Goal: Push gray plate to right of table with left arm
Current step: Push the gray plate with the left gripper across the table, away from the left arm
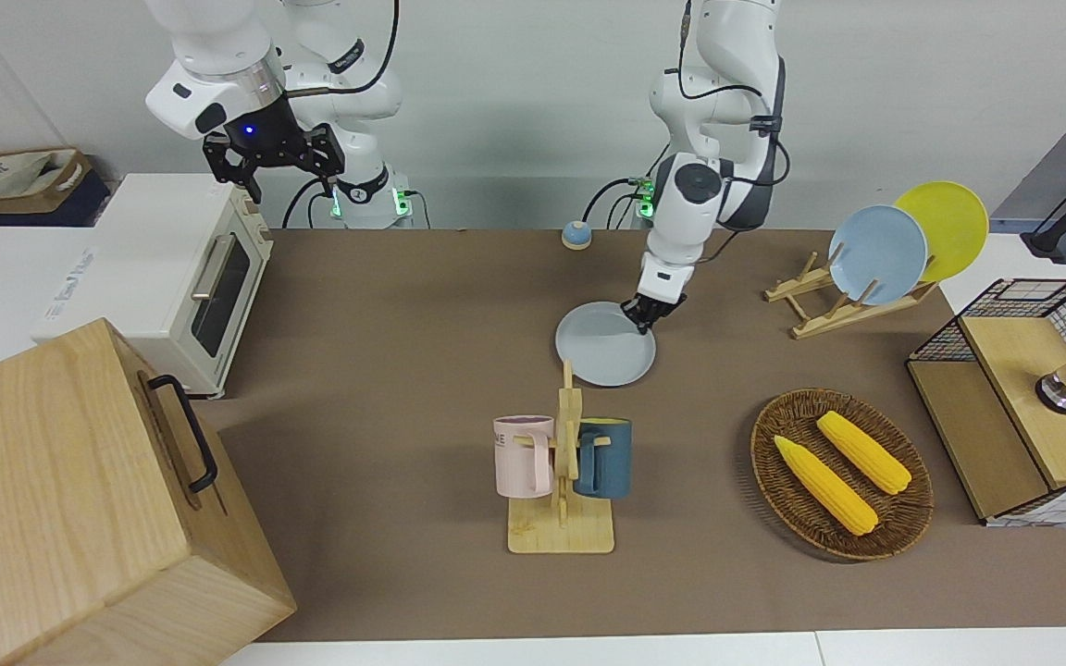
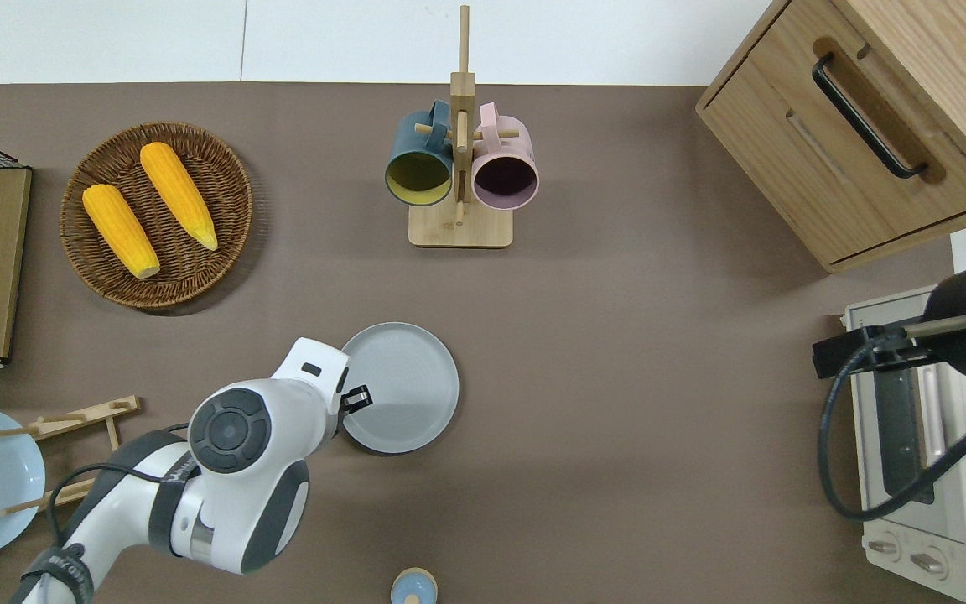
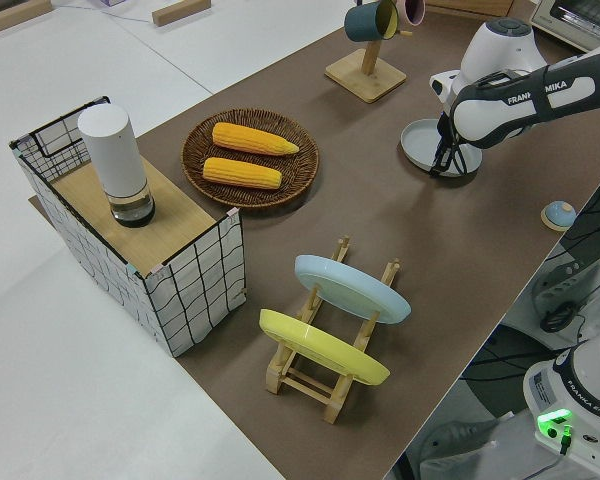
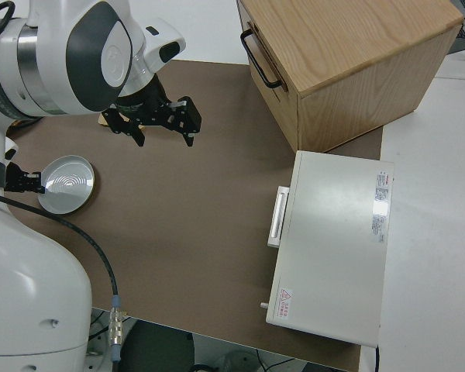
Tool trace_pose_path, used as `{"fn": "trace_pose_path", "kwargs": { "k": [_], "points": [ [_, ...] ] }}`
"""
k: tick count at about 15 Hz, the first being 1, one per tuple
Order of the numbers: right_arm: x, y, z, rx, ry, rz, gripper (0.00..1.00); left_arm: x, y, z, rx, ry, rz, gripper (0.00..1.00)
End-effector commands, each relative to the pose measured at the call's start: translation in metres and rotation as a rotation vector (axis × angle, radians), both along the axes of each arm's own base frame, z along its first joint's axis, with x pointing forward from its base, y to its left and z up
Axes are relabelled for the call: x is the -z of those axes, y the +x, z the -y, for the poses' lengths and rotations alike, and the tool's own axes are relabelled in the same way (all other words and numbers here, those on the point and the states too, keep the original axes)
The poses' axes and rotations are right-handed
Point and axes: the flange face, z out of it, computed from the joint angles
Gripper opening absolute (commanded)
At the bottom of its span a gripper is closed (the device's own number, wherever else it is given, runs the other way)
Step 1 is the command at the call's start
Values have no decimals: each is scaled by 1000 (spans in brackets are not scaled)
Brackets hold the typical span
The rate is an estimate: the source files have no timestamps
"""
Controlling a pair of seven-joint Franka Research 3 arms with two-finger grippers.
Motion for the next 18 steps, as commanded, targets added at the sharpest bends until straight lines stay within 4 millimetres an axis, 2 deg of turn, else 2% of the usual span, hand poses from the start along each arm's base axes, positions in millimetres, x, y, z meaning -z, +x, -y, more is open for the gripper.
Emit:
{"fn": "trace_pose_path", "kwargs": {
  "k": [1, 5, 7, 10, 14, 18],
  "points": [
    [-4, -3, 1, 14, 2, -4, 983, 11, 2, 57, -80, 4, -18, 0],
    [-4, -3, 1, 14, 2, -4, 983, 21, -16, 123, -124, 36, 2, 0],
    [-4, -3, 1, 14, 2, -4, 983, 21, -21, 139, -137, 36, 10, 0],
    [-4, -3, 1, 14, 2, -4, 983, 16, -45, 171, -150, 27, 14, 0],
    [-4, -3, 1, 14, 2, -4, 983, 14, -58, 192, -168, 25, 10, 0],
    [-4, -3, 1, 14, 2, -4, 983, 14, -58, 198, -170, 29, 7, 0]
  ]
}}
